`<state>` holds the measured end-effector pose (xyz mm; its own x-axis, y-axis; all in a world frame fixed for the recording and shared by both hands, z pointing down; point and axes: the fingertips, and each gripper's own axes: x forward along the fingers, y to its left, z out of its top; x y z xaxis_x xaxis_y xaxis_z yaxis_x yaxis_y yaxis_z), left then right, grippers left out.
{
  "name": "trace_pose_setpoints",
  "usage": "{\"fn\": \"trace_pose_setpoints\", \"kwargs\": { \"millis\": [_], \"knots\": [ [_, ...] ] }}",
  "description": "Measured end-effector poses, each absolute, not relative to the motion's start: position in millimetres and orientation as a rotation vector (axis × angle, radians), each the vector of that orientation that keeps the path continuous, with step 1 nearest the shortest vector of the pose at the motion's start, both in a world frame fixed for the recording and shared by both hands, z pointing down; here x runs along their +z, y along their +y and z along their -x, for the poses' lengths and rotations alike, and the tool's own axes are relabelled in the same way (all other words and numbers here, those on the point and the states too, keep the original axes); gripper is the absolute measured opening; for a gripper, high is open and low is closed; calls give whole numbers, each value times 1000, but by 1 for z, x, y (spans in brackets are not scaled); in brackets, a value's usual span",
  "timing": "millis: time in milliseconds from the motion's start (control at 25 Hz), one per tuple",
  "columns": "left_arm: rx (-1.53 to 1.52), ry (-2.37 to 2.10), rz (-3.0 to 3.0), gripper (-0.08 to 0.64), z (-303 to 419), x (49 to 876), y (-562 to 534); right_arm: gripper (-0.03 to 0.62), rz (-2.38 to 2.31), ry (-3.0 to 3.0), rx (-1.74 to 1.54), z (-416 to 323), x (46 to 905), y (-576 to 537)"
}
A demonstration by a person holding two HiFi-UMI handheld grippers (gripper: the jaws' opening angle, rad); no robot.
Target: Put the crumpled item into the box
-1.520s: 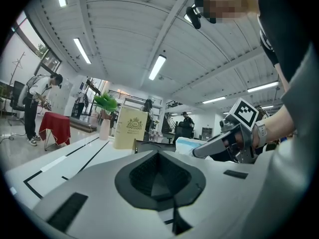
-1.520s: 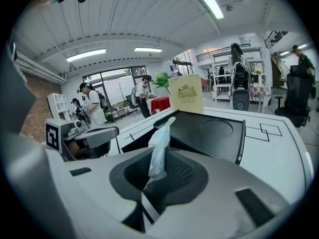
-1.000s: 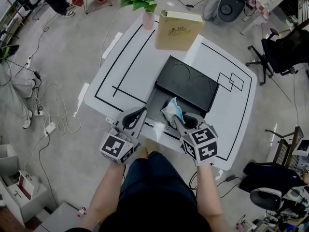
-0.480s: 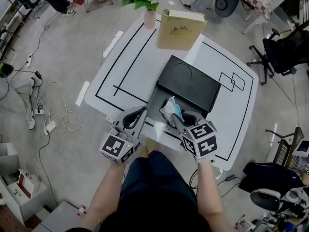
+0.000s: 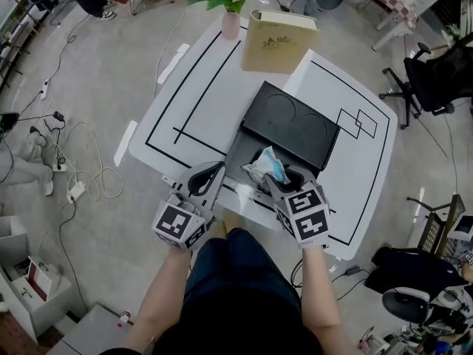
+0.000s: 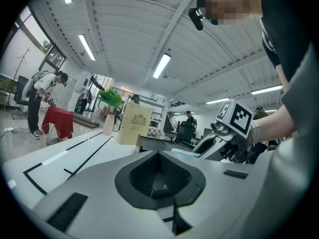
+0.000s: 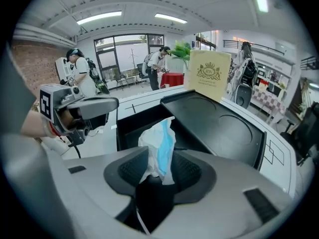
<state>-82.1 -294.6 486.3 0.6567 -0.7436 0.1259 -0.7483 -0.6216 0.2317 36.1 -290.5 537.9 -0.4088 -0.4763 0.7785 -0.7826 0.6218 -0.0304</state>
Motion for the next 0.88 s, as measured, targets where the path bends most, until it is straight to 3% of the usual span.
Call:
{"fn": "trace_pose_setpoints", "kwargs": {
  "millis": [200,280,880],
  "knots": [
    [7,-1201,-2595,0,83,489,-293,157,-1011,-2058,462,-42,538,-294],
    [3,-1204,-2589,0,84,489,-293,196,-1016,-2052,456,-44,538,-294],
    [-9,-1207,-2568,0,87,493,-292,196,-1033,-2053,409,-46,538,-296]
  ]
}}
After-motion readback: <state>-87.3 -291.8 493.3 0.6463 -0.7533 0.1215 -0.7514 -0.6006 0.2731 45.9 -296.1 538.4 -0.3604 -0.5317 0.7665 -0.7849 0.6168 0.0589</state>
